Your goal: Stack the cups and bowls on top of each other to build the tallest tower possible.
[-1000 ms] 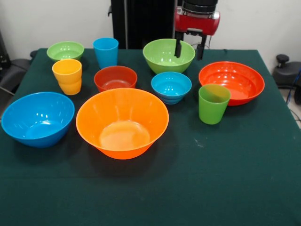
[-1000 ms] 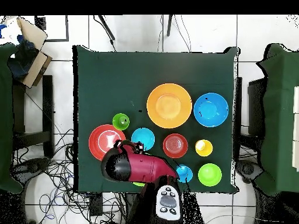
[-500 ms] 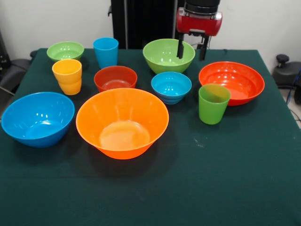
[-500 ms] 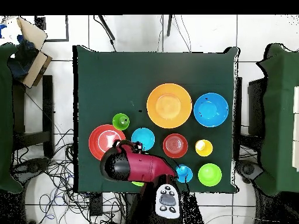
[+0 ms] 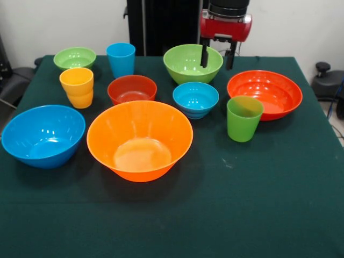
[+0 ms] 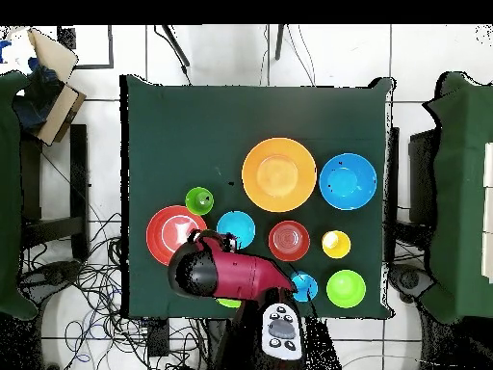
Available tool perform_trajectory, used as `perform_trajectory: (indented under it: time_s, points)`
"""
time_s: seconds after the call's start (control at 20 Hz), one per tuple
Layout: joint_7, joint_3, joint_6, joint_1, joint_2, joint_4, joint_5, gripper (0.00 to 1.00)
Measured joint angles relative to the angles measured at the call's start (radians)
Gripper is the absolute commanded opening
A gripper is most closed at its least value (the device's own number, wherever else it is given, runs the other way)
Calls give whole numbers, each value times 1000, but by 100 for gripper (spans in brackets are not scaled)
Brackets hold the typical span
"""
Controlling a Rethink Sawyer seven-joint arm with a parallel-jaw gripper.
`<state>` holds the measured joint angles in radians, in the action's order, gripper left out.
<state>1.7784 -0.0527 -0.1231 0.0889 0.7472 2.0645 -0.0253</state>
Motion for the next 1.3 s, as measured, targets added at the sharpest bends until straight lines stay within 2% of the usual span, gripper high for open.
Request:
perform_trajectory:
  time_s: [0.2, 0.35, 0.5, 0.65, 1.0, 1.3]
  points:
    - [0, 1, 0, 1, 20, 8, 0, 100]
    - [0, 6, 0, 7, 68, 32, 0, 100]
    - [0, 28, 0, 39, 120, 65, 0, 100]
    - [0, 58, 0, 100, 175, 102, 0, 100]
    - [0, 22, -1, 84, 183, 101, 9, 100]
    - [0, -16, 7, 53, 140, 94, 18, 100]
